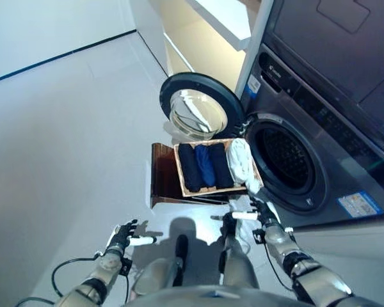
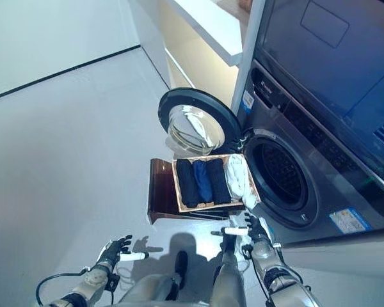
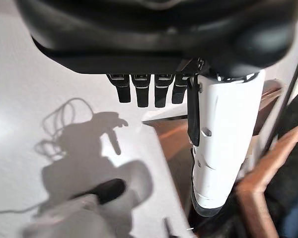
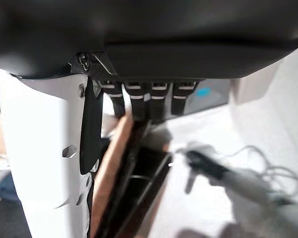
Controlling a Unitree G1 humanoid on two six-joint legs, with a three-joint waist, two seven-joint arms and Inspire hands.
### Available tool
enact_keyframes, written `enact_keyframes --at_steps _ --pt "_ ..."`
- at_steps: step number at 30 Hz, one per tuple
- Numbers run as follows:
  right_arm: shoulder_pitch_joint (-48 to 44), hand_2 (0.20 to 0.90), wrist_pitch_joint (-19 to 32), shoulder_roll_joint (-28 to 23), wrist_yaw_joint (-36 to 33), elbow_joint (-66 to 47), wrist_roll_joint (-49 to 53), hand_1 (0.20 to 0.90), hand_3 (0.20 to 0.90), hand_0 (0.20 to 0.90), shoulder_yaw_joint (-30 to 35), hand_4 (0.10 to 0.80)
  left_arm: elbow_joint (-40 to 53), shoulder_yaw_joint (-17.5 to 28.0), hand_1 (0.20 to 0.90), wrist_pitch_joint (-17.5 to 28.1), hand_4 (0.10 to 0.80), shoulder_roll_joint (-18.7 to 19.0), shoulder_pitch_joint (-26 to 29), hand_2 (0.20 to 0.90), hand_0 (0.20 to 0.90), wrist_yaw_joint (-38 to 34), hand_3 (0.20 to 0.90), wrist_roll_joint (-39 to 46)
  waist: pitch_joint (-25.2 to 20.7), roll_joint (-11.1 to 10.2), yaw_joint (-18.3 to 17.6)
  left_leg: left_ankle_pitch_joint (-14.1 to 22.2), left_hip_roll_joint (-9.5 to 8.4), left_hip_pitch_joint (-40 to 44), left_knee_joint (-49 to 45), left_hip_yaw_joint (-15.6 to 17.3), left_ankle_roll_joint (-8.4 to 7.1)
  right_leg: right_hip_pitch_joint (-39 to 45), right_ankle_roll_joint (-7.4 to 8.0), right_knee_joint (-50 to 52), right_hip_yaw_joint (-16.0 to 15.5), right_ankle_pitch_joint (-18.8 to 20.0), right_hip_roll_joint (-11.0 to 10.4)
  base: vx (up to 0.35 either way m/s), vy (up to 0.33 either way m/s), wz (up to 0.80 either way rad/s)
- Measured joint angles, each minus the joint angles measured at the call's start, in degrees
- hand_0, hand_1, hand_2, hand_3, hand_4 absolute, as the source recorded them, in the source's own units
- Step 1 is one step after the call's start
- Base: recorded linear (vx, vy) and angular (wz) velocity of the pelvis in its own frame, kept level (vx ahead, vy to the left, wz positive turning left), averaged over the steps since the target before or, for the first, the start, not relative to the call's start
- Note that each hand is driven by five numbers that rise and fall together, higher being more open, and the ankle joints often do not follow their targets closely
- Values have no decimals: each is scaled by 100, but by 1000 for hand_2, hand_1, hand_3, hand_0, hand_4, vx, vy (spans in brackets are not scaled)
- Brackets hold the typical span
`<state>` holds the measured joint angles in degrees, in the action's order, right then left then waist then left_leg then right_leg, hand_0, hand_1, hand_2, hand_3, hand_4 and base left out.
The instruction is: Pick up the clothes and place them into the washing machine
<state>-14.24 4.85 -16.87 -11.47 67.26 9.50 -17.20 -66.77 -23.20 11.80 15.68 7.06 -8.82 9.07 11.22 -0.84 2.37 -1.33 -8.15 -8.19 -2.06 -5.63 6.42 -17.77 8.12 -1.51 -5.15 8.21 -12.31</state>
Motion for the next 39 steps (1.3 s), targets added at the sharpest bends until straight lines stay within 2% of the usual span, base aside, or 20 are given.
enact_keyframes --at_steps 2,5,6,8,10,12,14,15,16,17,18,19,21,23,27,28,29,31,34,39 --pt "114 900 -1 -52 -11 -2 -7 900 900 900 33 800 20 -12 900 10 800 -103 5 900 900 -34 900 -2 -27 37 -45 79 138 18 50 -247 -162 55 -144 111 -84 353 95 244 -273 91" --pt "189 900 -9 -55 -40 -20 -10 900 900 900 175 800 107 -21 900 -8 800 -171 -200 900 900 -33 900 -2 -87 169 -135 216 679 48 -377 -107 -623 429 -580 107 -345 223 491 41 -229 67" --pt "171 900 -4 -85 -100 -32 -2 900 900 900 181 800 110 -55 900 -18 800 -182 -221 900 900 -26 900 1 -80 157 -66 305 695 -146 -939 -117 -764 527 -671 112 -383 171 589 -122 -144 30" --pt "48 900 30 -224 -265 -81 3 900 900 900 213 800 271 -193 900 -15 800 -161 -122 900 900 -63 900 43 -91 -6 60 136 547 -905 -2257 -262 -1082 468 -796 184 -367 81 540 -2 -134 12" --pt "-223 900 18 -308 -340 34 14 900 900 900 206 800 328 -243 900 3 800 -188 -64 900 900 -60 900 47 -112 51 157 -17 556 -1145 -2621 -425 -1239 425 -893 260 -387 29 601 120 -59 -1" --pt "-472 900 24 -348 -382 120 74 900 900 900 193 800 450 -232 900 10 800 -173 -29 900 900 -85 900 49 -93 44 184 86 664 -1212 -2299 -348 -1194 402 -984 207 -379 -42 635 240 37 2" --pt "-646 900 30 -407 -398 114 138 900 900 900 91 800 532 -240 900 14 800 -169 43 900 900 -132 900 46 -117 84 178 53 841 -1002 -742 -41 -1173 257 -983 183 -316 -85 691 179 90 4" --pt "-679 900 15 -450 -401 121 186 900 900 900 81 800 556 -245 900 14 800 -185 46 900 900 -131 900 45 -144 211 189 16 1010 -949 -187 38 -1182 216 -949 161 -248 -60 834 114 75 -1" --pt "-693 900 6 -447 -400 132 209 900 900 900 72 800 576 -241 900 12 800 -181 70 900 900 -136 900 47 -135 264 213 22 1050 -902 33 62 -1172 215 -846 165 -165 35 938 152 134 -14" --pt "-695 900 8 -444 -382 131 225 900 900 900 71 800 605 -245 900 12 800 -174 41 900 900 -150 900 47 -155 362 310 18 1187 -748 335 50 -1175 197 -920 151 87 43 1140 93 136 -55" --pt "-728 900 9 -434 -392 135 225 900 900 900 33 800 608 -239 900 14 800 -170 1 900 900 -150 900 47 -147 418 412 -93 1181 -641 375 -7 -1082 177 -925 148 195 39 1278 110 204 -94" --pt "-788 900 13 -402 -395 129 224 900 900 900 -35 800 587 -231 900 -3 800 -143 -28 900 900 -151 900 53 -120 374 545 -246 1176 -655 308 29 -1023 62 -930 216 292 28 1277 20 119 -108" --pt "-903 900 24 -375 -384 116 224 900 900 900 -135 800 560 -244 900 -22 800 -144 -98 900 900 -147 900 59 -99 389 624 -312 1102 -805 69 334 -893 -143 -813 283 257 -53 1127 57 152 -100" --pt "-958 900 -4 -307 -385 235 228 900 900 900 -187 800 473 -227 900 -8 800 -146 -130 900 900 -150 900 69 -47 477 631 -304 994 -844 -78 459 -707 -233 -746 452 65 -90 911 117 239 -57" --pt "-958 900 -23 -241 -379 411 225 900 900 900 -206 800 470 -203 900 6 800 -104 -58 900 900 -257 900 148 -30 509 641 -205 696 -897 -250 542 -534 -424 -536 563 96 -81 604 41 141 -27" --pt "-1001 900 -24 -243 -390 404 224 900 900 900 -223 800 543 -189 900 6 800 -87 -88 900 900 -272 900 197 -14 508 649 -182 692 -964 -305 596 -473 -495 -499 588 47 -92 564 -11 49 -36" --pt "-1113 900 -24 -248 -401 396 222 900 900 900 -254 800 680 -181 900 12 800 -55 -72 900 900 -286 900 266 32 523 709 -164 714 -1065 -308 774 -366 -680 -446 750 -245 -165 411 10 -5 -36" --pt "-1422 900 -92 -259 -458 596 224 900 900 900 -254 800 998 -157 900 27 800 34 -55 900 900 -298 900 319 64 537 808 -160 731 -1273 -359 792 -348 -797 -518 1057 -518 -213 289 61 -11 -14" --pt "-1812 900 -121 -388 -627 818 228 900 900 900 -238 800 1482 -158 900 128 800 106 -80 900 900 -304 900 341 219 669 822 -257 738 -1305 -380 689 -398 -746 -500 1023 -538 -177 344 32 20 16" --pt "-2701 900 -128 -548 -928 1313 232 900 900 900 -289 800 2236 -163 900 240 800 233 -87 900 900 -375 900 513 489 701 943 -260 739 -1333 -358 677 -459 -766 -494 979 -542 -181 341 29 11 2"
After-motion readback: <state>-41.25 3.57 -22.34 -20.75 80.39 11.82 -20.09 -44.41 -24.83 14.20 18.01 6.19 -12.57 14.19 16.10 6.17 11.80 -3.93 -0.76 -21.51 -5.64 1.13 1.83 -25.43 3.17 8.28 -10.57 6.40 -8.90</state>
